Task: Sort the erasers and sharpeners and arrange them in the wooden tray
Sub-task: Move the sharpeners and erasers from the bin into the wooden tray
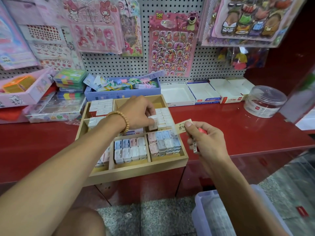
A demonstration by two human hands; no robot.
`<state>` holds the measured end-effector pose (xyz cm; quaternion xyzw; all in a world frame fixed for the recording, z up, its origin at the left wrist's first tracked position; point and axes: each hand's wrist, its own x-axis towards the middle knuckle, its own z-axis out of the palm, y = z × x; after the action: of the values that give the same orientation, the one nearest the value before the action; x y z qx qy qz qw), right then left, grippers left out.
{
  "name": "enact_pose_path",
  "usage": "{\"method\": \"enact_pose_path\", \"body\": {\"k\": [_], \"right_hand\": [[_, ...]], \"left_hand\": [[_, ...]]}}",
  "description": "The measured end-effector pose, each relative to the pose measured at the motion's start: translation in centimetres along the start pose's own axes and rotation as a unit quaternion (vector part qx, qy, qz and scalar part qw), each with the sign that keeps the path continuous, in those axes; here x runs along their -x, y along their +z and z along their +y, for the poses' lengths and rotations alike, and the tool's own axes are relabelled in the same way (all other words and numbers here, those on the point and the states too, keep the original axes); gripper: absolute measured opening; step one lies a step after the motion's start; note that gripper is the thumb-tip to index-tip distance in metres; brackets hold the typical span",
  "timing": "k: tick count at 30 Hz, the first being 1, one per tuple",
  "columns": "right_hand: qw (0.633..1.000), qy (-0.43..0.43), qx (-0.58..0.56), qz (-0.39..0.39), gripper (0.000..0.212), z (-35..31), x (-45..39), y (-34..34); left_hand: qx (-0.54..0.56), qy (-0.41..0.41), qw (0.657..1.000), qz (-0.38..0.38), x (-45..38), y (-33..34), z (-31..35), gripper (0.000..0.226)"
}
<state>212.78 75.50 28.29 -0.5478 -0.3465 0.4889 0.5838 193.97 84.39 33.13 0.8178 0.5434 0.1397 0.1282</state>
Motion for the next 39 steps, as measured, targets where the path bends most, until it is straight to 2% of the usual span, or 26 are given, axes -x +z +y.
{"method": "enact_pose_path", "body": {"k": [6,11,16,18,20,21,22,24,26,28,30,32,34,36,39], "right_hand": [[1.000,0.009,0.013,0.001,0.006,0.3,-0.2,-0.3],[1.000,0.017,0.012,-0.005,0.007,0.3,-0.4,-0.2],[0.998,0.040,-0.029,-0.038,0.008,0.3,-0.3,-0.1],[0.996,0.047,-0.045,-0.055,0.008,0.3,-0.3,-0.2],[0.995,0.051,-0.055,-0.065,0.009,0.3,-0.4,-0.2],[0.994,0.053,-0.059,-0.068,0.010,0.3,-0.4,-0.1],[0.994,0.055,-0.064,-0.071,0.011,0.3,-0.5,0.0],[0.993,0.059,-0.071,-0.079,0.013,0.2,-0.6,0.4],[0.991,0.062,-0.076,-0.085,0.014,0.1,-0.6,0.9],[0.991,0.064,-0.082,-0.084,0.016,0.0,-0.6,1.6],[0.990,0.083,-0.090,-0.070,0.026,-0.2,-0.7,2.2],[0.981,0.131,-0.130,-0.052,0.031,-0.6,-0.9,2.6],[0.973,0.162,-0.159,-0.043,0.031,-1.1,-1.0,2.7],[0.974,0.165,-0.148,-0.040,0.041,-1.5,-1.1,2.7],[0.982,0.152,-0.109,-0.041,0.048,-1.6,-1.1,2.6]], "left_hand": [[-0.029,0.002,0.999,-0.016,-0.5,2.5,-0.6,0.015],[0.025,0.004,0.999,-0.023,-0.7,1.9,-0.6,0.011],[-0.003,0.004,0.999,-0.045,-1.2,2.3,-0.4,0.010],[-0.055,0.011,0.998,-0.028,-1.2,2.3,-0.2,0.011],[-0.074,0.026,0.996,0.038,-0.8,2.1,0.2,0.008],[-0.024,0.029,0.997,0.066,-0.4,1.9,0.5,0.010],[0.079,0.022,0.994,0.074,0.0,1.8,0.8,0.012],[0.287,0.002,0.958,0.024,1.1,1.4,1.7,0.010],[0.335,0.015,0.942,-0.022,1.8,1.5,1.9,0.016],[0.340,0.021,0.940,-0.016,2.0,1.5,1.9,0.019],[0.364,0.002,0.931,0.001,2.1,1.2,1.4,0.018],[0.347,-0.023,0.938,0.004,2.0,0.4,0.4,0.020],[0.275,-0.029,0.961,0.008,1.5,-0.4,-0.9,0.027],[0.210,-0.034,0.977,0.011,1.0,-1.2,-1.8,0.031],[0.080,-0.010,0.997,0.011,0.0,-1.9,-2.3,0.025]]}}
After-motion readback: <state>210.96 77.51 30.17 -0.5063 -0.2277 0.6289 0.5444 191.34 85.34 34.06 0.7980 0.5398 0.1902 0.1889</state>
